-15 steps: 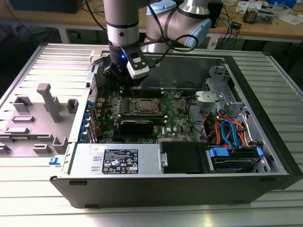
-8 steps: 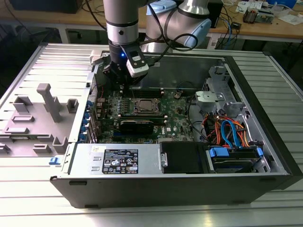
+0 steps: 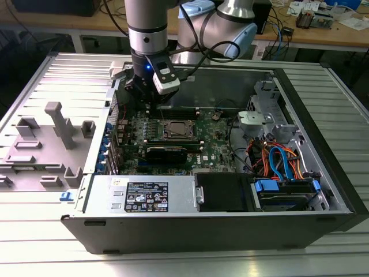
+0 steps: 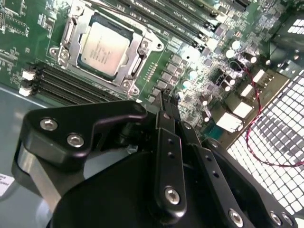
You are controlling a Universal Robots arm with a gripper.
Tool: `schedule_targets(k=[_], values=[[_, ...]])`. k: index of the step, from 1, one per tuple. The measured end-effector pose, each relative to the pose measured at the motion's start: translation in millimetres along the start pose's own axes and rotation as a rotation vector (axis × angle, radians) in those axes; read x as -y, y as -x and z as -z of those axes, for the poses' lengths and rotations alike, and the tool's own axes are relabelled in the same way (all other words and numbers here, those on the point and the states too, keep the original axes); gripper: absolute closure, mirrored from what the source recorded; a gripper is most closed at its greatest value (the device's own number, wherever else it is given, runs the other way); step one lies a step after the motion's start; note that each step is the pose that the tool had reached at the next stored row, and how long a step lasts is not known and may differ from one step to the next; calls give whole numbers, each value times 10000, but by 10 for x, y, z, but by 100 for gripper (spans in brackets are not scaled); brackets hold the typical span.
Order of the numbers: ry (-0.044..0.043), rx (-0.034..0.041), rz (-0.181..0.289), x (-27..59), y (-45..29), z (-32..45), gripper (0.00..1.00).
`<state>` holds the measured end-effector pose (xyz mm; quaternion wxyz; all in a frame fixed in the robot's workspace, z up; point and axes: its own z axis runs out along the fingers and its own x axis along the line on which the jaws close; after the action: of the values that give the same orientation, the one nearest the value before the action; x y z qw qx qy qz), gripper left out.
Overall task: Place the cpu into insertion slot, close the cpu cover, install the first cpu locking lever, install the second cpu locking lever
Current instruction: 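Install the first cpu locking lever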
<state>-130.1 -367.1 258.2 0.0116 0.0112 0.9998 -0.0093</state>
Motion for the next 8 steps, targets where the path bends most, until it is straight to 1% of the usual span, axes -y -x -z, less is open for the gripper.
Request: schedule_targets(k=[3,8], values=[[4,1,0,1,-52,1,89],[3,0,1,-41,-56,2,89]])
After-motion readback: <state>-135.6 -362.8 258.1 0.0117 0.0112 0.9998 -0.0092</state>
